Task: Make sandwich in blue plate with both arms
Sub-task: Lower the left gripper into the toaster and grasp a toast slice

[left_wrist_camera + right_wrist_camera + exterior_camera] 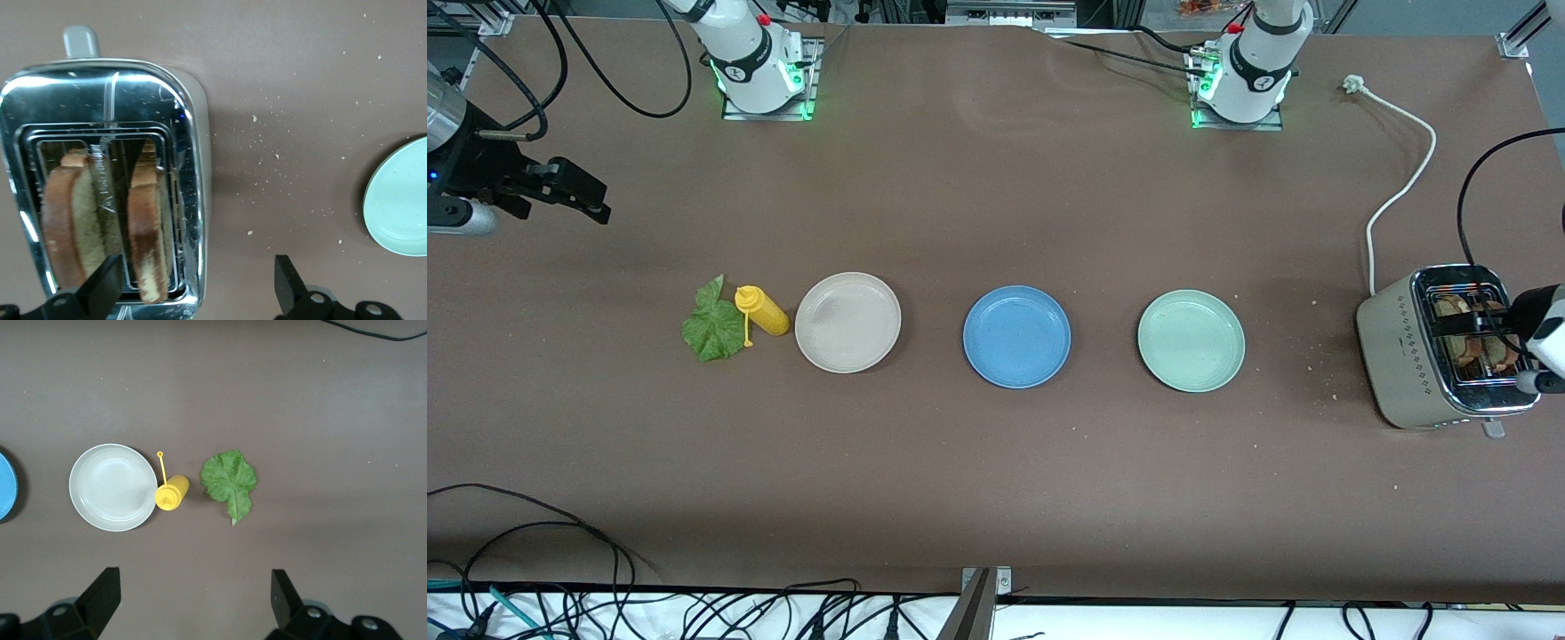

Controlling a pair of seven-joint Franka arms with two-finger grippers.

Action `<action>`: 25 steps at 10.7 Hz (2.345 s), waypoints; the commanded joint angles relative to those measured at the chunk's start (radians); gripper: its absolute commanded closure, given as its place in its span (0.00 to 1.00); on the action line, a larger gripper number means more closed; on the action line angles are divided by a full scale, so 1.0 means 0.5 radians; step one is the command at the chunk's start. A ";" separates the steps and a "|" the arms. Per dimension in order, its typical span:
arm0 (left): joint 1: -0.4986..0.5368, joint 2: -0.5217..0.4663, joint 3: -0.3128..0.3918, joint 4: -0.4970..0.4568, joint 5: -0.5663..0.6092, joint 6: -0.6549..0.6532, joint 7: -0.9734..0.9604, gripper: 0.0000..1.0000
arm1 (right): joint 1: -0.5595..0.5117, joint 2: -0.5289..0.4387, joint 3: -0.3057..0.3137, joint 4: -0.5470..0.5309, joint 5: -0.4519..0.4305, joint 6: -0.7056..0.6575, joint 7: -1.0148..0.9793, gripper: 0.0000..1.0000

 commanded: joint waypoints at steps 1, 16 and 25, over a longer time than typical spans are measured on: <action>-0.020 0.050 -0.001 -0.012 0.063 0.013 -0.076 0.00 | -0.001 -0.004 0.000 0.033 0.025 -0.035 0.003 0.00; 0.004 0.081 -0.001 0.004 0.210 0.010 0.010 0.00 | 0.002 -0.004 0.000 0.033 0.025 -0.032 0.003 0.00; -0.017 0.108 -0.008 0.004 0.284 0.010 0.084 0.00 | 0.002 -0.004 0.000 0.033 0.025 -0.035 0.003 0.00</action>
